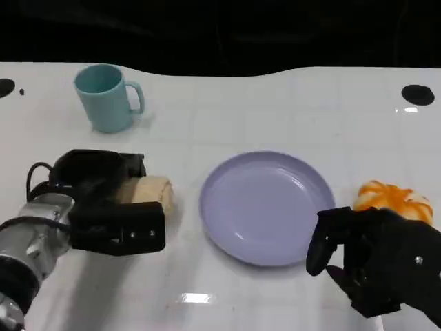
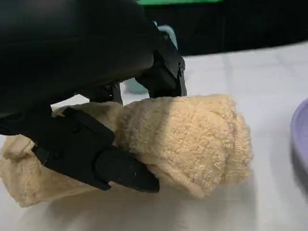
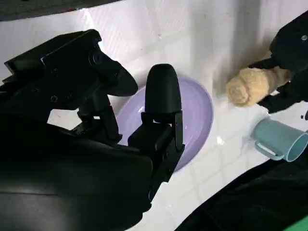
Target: Grasp the towel on the left side of the plate with the left hand and place it into the plate.
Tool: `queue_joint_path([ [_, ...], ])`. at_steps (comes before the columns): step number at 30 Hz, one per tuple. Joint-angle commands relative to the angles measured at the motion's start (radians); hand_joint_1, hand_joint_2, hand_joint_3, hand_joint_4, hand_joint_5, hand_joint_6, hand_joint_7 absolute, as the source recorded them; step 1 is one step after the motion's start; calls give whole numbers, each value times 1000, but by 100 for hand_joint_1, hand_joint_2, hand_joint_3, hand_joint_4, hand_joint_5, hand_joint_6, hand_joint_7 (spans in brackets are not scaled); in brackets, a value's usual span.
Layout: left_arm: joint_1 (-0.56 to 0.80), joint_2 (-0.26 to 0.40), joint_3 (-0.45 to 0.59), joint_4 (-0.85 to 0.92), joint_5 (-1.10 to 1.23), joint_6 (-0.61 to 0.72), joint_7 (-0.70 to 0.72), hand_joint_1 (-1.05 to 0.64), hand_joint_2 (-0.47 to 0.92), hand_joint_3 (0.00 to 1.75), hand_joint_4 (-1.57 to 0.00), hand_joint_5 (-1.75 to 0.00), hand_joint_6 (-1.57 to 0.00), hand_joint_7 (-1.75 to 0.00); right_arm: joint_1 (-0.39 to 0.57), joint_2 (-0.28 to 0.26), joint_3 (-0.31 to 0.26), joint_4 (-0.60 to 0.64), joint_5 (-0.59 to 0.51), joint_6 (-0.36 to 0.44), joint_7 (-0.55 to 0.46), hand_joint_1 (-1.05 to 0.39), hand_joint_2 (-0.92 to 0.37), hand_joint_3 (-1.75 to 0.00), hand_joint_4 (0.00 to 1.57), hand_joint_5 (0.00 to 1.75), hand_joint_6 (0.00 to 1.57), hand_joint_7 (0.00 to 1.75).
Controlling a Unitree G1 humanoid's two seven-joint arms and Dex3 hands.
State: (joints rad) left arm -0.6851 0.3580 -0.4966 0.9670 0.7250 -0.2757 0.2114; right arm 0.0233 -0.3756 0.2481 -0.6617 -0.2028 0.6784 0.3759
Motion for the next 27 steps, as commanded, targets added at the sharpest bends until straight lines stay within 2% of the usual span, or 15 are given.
queue_joint_path([
  [1, 22, 21, 10, -38, 15, 2, 101, -23, 62, 84, -93, -175, -63, -171, -6, -10, -1, -2, -5, -12, -4, -3, -55, -109, 74, 174, 71, 139],
  [4, 29, 15, 19, -70, 15, 42, 107, -23, 66, 84, -90, -175, -60, -174, -8, -7, 0, -1, -4, -6, -4, -3, -54, -110, 74, 174, 71, 139],
  [7, 35, 10, 31, -124, 4, 69, 83, -22, 63, 81, -90, -175, -59, -175, -6, -5, 0, 1, -2, -10, -5, -3, -54, -110, 74, 174, 71, 139],
  [10, 41, 5, 53, -179, -27, 55, 58, -21, 64, 81, -89, -175, -58, -175, -2, -4, -2, 3, 2, -13, -4, -3, -55, -110, 74, 175, 71, 139],
  [14, 53, -10, 77, -344, -79, 105, -69, -25, 62, 80, -87, -175, -60, -175, 1, -1, -6, -8, 8, 0, -2, -3, -55, -110, 72, 174, 70, 139],
  [17, 75, -25, 86, -463, -97, 173, -159, -25, 60, 80, -90, -175, -63, -163, 3, -2, -11, -14, 12, 5, 1, -3, -55, -109, 72, 174, 70, 139],
  [18, 84, -41, 83, -518, -101, 201, -189, -25, 60, 81, -91, -175, -64, -162, 5, -9, -14, -20, 10, 8, 4, -3, -56, -109, 72, 174, 70, 140],
  [21, 110, -91, 56, -661, -82, 284, -259, -21, 58, 89, -91, -175, -63, -173, 14, -24, -29, -28, 19, 1, 14, -2, -56, -109, 73, 174, 70, 141],
  [27, 104, -170, 1, -764, -21, 394, -330, -25, 57, 88, -91, -175, -59, -175, 16, -29, -41, -31, 31, 5, 18, -1, -56, -109, 73, 174, 71, 142],
])
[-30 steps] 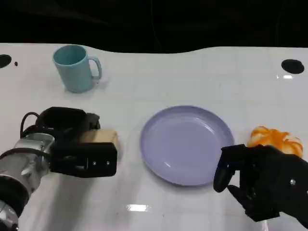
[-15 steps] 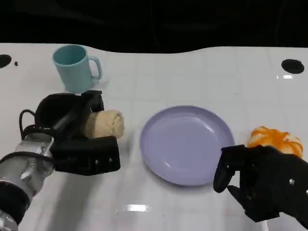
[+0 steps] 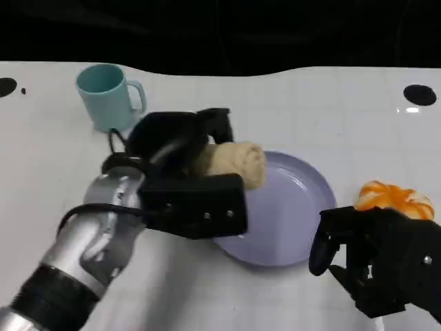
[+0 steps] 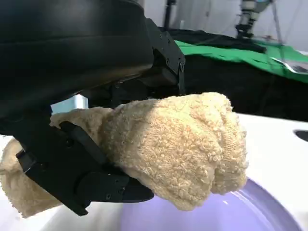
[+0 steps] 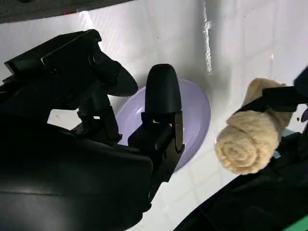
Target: Grasp the towel on the left side of the plate with the left hand and place it into the plate.
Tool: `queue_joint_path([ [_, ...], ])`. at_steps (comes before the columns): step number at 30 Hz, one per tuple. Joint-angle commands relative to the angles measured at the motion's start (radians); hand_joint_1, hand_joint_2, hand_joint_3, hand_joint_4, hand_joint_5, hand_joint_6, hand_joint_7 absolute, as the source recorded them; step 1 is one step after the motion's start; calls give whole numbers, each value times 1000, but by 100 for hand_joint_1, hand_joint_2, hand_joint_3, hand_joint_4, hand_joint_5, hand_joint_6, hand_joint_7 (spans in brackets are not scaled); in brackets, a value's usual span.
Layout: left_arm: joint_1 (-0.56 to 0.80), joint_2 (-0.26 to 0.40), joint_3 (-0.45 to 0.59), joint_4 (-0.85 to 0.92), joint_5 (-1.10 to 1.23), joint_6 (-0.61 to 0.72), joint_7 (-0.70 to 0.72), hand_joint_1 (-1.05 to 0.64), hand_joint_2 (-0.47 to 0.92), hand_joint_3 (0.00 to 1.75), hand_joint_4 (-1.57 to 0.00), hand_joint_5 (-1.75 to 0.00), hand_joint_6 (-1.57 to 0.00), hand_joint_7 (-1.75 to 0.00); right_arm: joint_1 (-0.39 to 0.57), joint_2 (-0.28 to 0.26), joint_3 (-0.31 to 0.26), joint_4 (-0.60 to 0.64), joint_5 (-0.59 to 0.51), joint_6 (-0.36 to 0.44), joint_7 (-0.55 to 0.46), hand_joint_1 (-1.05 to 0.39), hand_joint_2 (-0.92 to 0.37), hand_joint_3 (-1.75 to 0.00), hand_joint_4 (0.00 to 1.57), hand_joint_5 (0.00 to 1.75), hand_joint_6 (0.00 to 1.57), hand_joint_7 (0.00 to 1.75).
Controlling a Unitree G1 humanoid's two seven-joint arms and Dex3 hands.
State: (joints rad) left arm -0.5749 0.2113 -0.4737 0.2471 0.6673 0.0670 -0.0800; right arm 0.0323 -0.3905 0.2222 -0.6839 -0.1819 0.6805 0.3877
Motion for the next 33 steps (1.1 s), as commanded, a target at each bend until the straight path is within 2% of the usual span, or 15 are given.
queue_joint_path([
  [1, -8, -30, -26, -49, 44, 61, -44, -25, 57, 89, -91, -175, -59, -175, 7, -14, -16, -9, 12, 2, 7, -1, -56, -109, 73, 174, 71, 142],
  [5, -22, -82, -50, -58, 61, 113, -83, -24, 57, 89, -89, -175, -55, -173, -2, -17, -14, -20, 16, 29, 9, -1, -57, -108, 73, 174, 70, 142],
  [6, -23, -91, -57, -57, 65, 119, -89, -24, 58, 85, -88, -175, -63, -123, -3, -18, -14, -21, 17, 30, 9, -1, -57, -107, 73, 175, 70, 142],
  [7, -24, -98, -67, -53, 71, 118, -89, -25, 59, 82, -87, -175, -74, -89, -3, -18, -14, -21, 18, 28, 9, -1, -57, -107, 73, 175, 70, 142],
  [8, -23, -105, -77, -45, 77, 112, -88, -25, 59, 81, -86, -175, -82, -72, -3, -19, -13, -21, 17, 26, 9, -1, -57, -107, 73, 175, 70, 142],
  [9, -23, -110, -85, -38, 81, 108, -87, -26, 62, 78, -86, -175, -89, -71, -3, -20, -12, -21, 16, 23, 9, -1, -57, -106, 73, 175, 70, 142],
  [14, -25, -129, -120, 0, 95, 104, -100, -24, 63, 79, -81, -175, -96, -68, -7, -16, -11, -22, 20, 36, 9, -2, -57, -107, 72, 175, 70, 142],
  [17, -22, -131, -120, 11, 77, 90, -119, -26, 75, 53, -74, -161, -88, -52, -9, -16, -9, -20, 18, 33, 7, -2, -57, -108, 72, 175, 70, 143],
  [19, -30, -124, -127, 14, 75, 91, -160, -28, 87, 30, -54, -131, -74, -35, -9, -16, -10, -17, 20, 30, 8, -1, -57, -108, 72, 175, 70, 143],
  [22, -40, -109, -145, 4, 95, 94, -213, -39, 92, 17, -30, -76, -52, -12, -10, -21, -8, -21, 16, 32, 10, -2, -57, -107, 70, 174, 68, 143],
  [24, -37, -106, -148, -6, 109, 102, -220, -45, 92, 13, -23, -63, -44, -5, -9, -25, -8, -17, 16, 18, 11, -1, -58, -106, 70, 174, 68, 142],
  [28, -31, -98, -154, -19, 140, 107, -216, -56, 92, 9, -13, -53, -30, 0, -7, -27, -8, -7, 15, -3, 11, -3, -57, -107, 72, 173, 69, 142],
  [33, -33, -88, -148, -31, 149, 112, -241, -62, 92, 9, -9, -52, -28, 0, -12, -25, -4, -13, 14, 22, 11, -3, -57, -107, 71, 172, 69, 141],
])
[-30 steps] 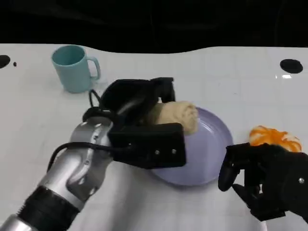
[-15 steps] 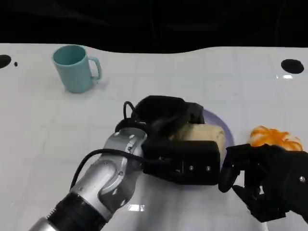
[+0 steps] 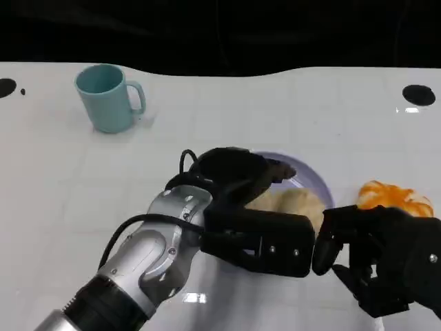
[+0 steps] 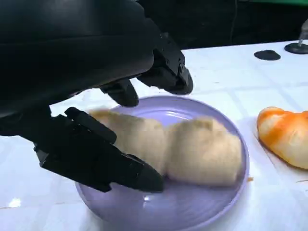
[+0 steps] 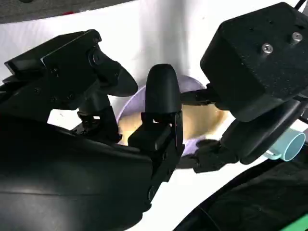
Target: Grasp the towel on the left side of the plate with the left hand and place it into the plate.
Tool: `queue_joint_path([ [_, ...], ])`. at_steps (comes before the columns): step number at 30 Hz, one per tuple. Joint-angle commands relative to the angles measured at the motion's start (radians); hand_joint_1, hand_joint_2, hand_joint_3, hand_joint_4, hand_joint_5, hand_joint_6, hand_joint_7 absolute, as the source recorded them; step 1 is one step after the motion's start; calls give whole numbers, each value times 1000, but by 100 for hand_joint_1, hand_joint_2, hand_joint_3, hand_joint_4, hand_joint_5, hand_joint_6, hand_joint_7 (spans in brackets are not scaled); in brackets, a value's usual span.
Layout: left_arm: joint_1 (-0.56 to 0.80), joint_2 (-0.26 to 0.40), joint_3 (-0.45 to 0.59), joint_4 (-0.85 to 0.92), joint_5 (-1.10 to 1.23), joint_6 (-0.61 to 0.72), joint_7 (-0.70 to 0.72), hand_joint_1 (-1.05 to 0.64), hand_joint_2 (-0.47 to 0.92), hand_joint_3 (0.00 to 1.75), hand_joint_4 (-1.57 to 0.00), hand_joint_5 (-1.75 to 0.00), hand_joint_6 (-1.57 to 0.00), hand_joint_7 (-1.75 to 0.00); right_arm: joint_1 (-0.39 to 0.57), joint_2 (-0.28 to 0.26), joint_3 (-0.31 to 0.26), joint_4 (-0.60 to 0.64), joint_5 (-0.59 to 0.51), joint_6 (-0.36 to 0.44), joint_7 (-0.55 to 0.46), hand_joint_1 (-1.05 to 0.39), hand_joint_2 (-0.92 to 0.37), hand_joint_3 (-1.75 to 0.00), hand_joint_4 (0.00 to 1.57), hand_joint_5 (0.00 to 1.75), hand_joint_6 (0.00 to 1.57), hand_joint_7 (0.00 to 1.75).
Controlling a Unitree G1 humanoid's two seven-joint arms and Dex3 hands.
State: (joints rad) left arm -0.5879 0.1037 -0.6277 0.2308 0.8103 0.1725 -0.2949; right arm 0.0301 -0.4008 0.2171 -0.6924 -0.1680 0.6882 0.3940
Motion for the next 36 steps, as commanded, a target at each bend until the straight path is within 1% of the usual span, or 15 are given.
queue_joint_path([
  [1, -20, 22, 9, -17, 4, 5, -29, -64, 92, 10, -9, -52, -29, -1, -11, -14, 1, -5, 0, 17, 5, -3, -57, -106, 71, 172, 69, 141],
  [9, 5, 78, 73, -118, -75, -7, -111, -62, 92, 16, -12, -55, -34, -3, -13, -8, -2, 0, 6, 17, 3, -2, -58, -105, 71, 174, 70, 142],
  [12, 36, 101, 129, -185, -155, -5, -157, -56, 92, 19, -17, -59, -39, -5, -12, -12, -3, 4, 6, 6, 4, -2, -57, -107, 72, 174, 70, 143],
  [15, 66, 121, 183, -238, -235, -3, -189, -52, 92, 21, -20, -62, -43, -6, -16, -11, -1, -1, 5, 22, 5, -2, -57, -107, 71, 174, 69, 142],
  [19, 115, 146, 276, -305, -380, -14, -227, -46, 92, 22, -28, -68, -48, -8, -15, -10, 0, 8, 4, 7, 2, -1, -57, -106, 73, 175, 70, 142],
  [22, 156, 153, 360, -371, -518, 52, -282, -37, 92, 25, -29, -80, -55, -10, -17, -7, 4, 14, 1, 3, -3, -2, -57, -107, 73, 174, 71, 142],
  [25, 193, 170, 417, -431, -609, 104, -310, -25, 92, 23, -37, -93, -69, -18, -20, -8, 8, 21, -1, -11, -3, -1, -57, -107, 73, 174, 70, 142],
  [26, 214, 176, 442, -453, -648, 117, -318, -20, 92, 25, -48, -102, -80, -23, -20, -9, 9, 23, -2, -16, -3, -1, -57, -108, 73, 174, 70, 142],
  [27, 228, 181, 458, -468, -677, 127, -322, -16, 90, 31, -53, -108, -85, -28, -20, -10, 10, 25, -3, -20, -3, -1, -56, -108, 73, 174, 70, 142],
  [28, 252, 177, 488, -479, -728, 132, -327, -14, 85, 42, -56, -111, -85, -34, -20, -10, 12, 25, -4, -21, -4, -1, -56, -109, 73, 174, 70, 142],
  [29, 267, 175, 506, -485, -763, 134, -329, -9, 73, 69, -64, -118, -88, -48, -19, -9, 12, 24, -5, -21, -5, -1, -56, -109, 73, 174, 70, 142],
  [31, 313, 176, 556, -521, -838, 169, -324, -8, 59, 98, -71, -127, -87, -73, -17, -7, 15, 24, -7, -22, -7, -2, -56, -109, 73, 174, 70, 143],
  [32, 339, 182, 578, -546, -865, 186, -320, -10, 53, 110, -73, -136, -84, -93, -15, -5, 17, 25, -7, -24, -8, -2, -56, -109, 73, 174, 70, 143],
  [33, 360, 188, 594, -567, -886, 199, -315, -10, 50, 117, -74, -142, -83, -104, -14, -4, 18, 25, -7, -25, -9, -2, -56, -109, 73, 174, 70, 143],
  [36, 432, 206, 642, -636, -942, 237, -308, -10, 47, 125, -78, -158, -79, -124, -7, -7, 21, 25, -11, -34, -12, -2, -56, -109, 73, 175, 69, 143],
])
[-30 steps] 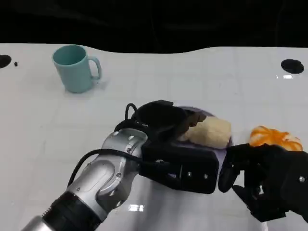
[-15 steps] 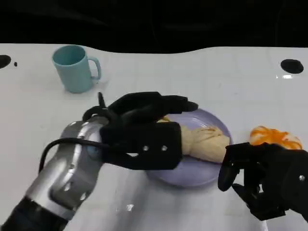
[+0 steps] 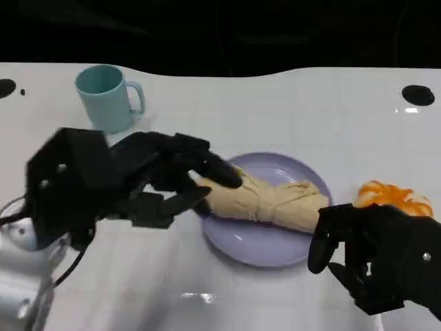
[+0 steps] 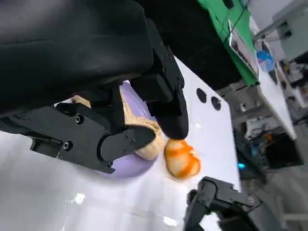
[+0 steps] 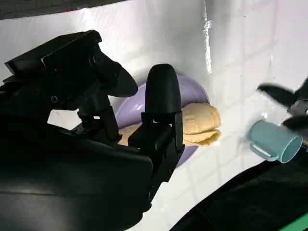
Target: Grasp the towel on the left side of the plate with the left hand and place it into the plate.
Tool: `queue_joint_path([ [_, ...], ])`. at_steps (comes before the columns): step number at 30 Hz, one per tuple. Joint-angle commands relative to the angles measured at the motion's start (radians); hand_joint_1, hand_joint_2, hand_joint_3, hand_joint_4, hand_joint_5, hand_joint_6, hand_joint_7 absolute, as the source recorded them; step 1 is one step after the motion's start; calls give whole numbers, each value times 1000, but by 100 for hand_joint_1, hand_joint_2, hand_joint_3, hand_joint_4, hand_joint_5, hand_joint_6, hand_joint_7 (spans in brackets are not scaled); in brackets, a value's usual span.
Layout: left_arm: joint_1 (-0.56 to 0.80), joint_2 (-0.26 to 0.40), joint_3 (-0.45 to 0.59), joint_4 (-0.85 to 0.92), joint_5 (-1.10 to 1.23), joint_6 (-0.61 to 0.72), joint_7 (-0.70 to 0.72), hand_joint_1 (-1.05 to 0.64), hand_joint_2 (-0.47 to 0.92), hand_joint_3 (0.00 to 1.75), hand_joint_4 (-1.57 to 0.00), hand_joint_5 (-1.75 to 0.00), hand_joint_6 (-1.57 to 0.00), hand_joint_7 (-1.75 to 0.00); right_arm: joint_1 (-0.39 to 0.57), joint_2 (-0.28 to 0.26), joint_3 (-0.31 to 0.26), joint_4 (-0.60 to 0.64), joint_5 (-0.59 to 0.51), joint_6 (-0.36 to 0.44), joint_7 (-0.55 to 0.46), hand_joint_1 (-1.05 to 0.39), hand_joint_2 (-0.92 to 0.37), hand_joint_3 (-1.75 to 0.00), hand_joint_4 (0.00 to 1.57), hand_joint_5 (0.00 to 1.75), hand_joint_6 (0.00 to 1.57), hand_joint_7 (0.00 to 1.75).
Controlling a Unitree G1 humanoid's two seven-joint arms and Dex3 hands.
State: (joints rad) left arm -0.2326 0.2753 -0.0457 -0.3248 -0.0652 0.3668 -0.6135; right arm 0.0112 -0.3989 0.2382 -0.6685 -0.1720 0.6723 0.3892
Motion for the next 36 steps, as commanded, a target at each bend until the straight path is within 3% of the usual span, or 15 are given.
queue_joint_path([
  [1, 104, 42, 76, -108, -85, 59, 11, -11, 47, 126, -78, -163, -78, -129, 13, -11, 3, -2, -10, -11, -8, -2, -56, -110, 73, 175, 69, 142],
  [8, 218, 81, 137, -275, -181, 267, 63, -9, 46, 139, -87, -175, -79, -155, 19, -13, -7, -1, -8, -1, -7, -3, -57, -106, 73, 175, 70, 141],
  [13, 246, 67, 148, -313, -242, 424, 128, -2, 44, 141, -85, -175, -79, -158, 33, -20, -30, 15, 6, -42, -1, -1, -59, -104, 73, 175, 69, 140],
  [25, 219, 67, 98, -187, -275, 448, 161, -3, 47, 138, -87, -175, -82, -159, 63, -27, -87, 61, 31, -125, 7, 1, -58, -106, 72, 175, 71, 140],
  [36, 188, 92, 69, -152, -286, 467, 168, -6, 46, 139, -84, -175, -78, -159, 66, -27, -99, 75, 37, -142, 13, 1, -57, -107, 73, 175, 71, 142],
])
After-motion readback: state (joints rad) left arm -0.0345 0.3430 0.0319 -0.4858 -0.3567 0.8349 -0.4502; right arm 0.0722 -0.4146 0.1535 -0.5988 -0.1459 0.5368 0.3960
